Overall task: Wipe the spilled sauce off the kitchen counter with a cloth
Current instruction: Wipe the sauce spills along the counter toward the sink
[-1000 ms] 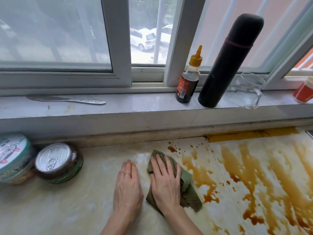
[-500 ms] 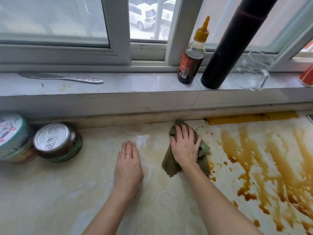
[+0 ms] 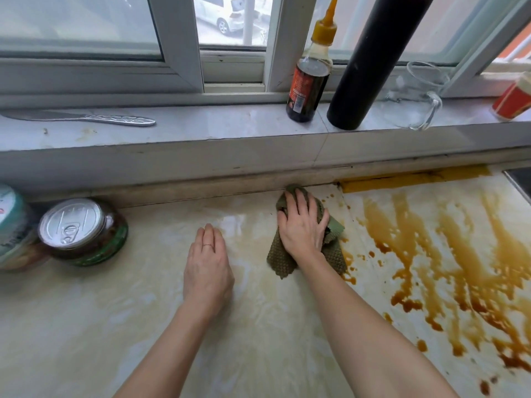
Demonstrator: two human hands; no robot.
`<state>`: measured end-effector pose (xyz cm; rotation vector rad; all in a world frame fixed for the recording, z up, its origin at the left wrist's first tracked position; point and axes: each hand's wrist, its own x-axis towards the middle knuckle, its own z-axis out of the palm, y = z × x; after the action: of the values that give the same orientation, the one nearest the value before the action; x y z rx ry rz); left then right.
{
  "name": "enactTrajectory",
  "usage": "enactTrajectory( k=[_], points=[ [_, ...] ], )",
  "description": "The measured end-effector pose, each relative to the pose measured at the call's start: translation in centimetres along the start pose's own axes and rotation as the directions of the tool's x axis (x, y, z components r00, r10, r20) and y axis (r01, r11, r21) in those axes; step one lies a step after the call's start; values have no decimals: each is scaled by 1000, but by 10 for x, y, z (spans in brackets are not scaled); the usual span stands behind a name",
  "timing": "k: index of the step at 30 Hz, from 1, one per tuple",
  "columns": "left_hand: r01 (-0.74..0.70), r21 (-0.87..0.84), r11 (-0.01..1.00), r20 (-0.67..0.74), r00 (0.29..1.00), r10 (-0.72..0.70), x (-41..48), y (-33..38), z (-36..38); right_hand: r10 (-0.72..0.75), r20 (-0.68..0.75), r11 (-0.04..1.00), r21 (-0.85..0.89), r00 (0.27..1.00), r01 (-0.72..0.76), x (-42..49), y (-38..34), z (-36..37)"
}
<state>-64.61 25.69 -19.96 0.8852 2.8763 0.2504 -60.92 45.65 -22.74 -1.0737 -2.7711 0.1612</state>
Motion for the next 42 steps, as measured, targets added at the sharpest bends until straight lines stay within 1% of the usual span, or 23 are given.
enactTrajectory(
  k=[3,7,9,13,18,22,27,29,33,36,38,42],
  points=[
    [5,-3,1000,-11,1000,-5,0,0,0,39,-5,999,31,999,-38,-7,-15,1],
    [1,-14,1000,-18,1000,-1,-1,-1,0,-91,-36,996,9,995,91,-15,-11,4],
    [-7,-26,1000,-24,1000,6,-1,-1,0,-105,-20,994,-10,994,105,-7,0,4],
    [-11,-43,999,-14,1000,11,-1,-2,0,-15,-5,1000,-10,1000,15,4,4,2],
    [-8,-50,999,-17,1000,7,-2,-1,0,31,28,999,10,999,-31,-11,-12,-1],
    [-3,-35,999,-18,1000,2,-1,0,1,-112,-7,994,20,994,112,-48,-26,1],
    [-22,-69,997,-3,1000,22,-2,-1,-2,-193,-9,981,12,981,193,-50,-16,1],
    [-23,-95,995,-6,1000,23,-2,-1,-3,-171,-4,985,9,985,171,-36,-4,-1],
    [-23,-89,996,11,1000,24,-3,-3,-3,-21,33,1000,-11,999,21,-13,17,-3],
    [-14,-80,997,10,1000,15,-3,-2,-4,15,-7,1000,14,1000,-15,-28,7,-4],
    [-19,-72,997,6,1000,19,-3,-1,-3,-33,10,999,34,999,33,-53,-6,-2],
    [-29,-66,997,6,1000,30,-2,-3,-2,-194,38,979,71,980,191,-107,-14,-9]
  ],
)
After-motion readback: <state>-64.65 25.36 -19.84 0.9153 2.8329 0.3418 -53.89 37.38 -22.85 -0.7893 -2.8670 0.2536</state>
